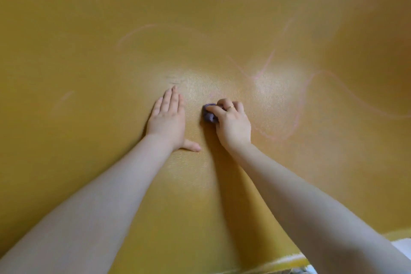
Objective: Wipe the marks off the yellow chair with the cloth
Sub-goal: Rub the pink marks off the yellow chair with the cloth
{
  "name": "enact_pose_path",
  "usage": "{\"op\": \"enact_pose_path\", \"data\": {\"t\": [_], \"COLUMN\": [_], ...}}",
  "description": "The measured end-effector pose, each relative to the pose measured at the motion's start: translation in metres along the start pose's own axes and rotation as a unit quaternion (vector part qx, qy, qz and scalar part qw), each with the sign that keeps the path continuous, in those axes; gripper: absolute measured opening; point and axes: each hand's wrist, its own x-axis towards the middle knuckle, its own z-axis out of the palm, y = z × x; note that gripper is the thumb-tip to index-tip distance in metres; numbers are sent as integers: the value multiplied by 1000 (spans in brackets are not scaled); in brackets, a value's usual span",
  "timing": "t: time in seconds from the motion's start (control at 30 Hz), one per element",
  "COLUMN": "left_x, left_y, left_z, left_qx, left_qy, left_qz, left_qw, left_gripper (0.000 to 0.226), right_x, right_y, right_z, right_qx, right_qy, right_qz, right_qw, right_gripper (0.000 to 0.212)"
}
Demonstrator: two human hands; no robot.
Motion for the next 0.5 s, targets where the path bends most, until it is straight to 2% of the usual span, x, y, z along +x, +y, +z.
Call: {"op": "enact_pose_path", "data": {"t": [0.1,0.2,0.33,0.5], "left_x": [5,9,8,13], "left_y": [-1,-4,0,-1], "left_z": [8,9,6,1], "left_qx": [15,21,17,16], "left_qy": [12,15,-1,-4], "left_qz": [4,-3,-6,35], "left_qw": [1000,1000,1000,999], "left_gripper": [138,138,137,128], "right_x": [57,73,23,-39], "right_y": [-2,-4,2,9], "right_z": [9,13,7,-11], "right_qx": [4,7,39,102], "right_qy": [31,41,-29,-135], "right_qz": [2,7,-56,-119], "right_qw": [999,999,997,978], "right_gripper": [31,30,26,39]}}
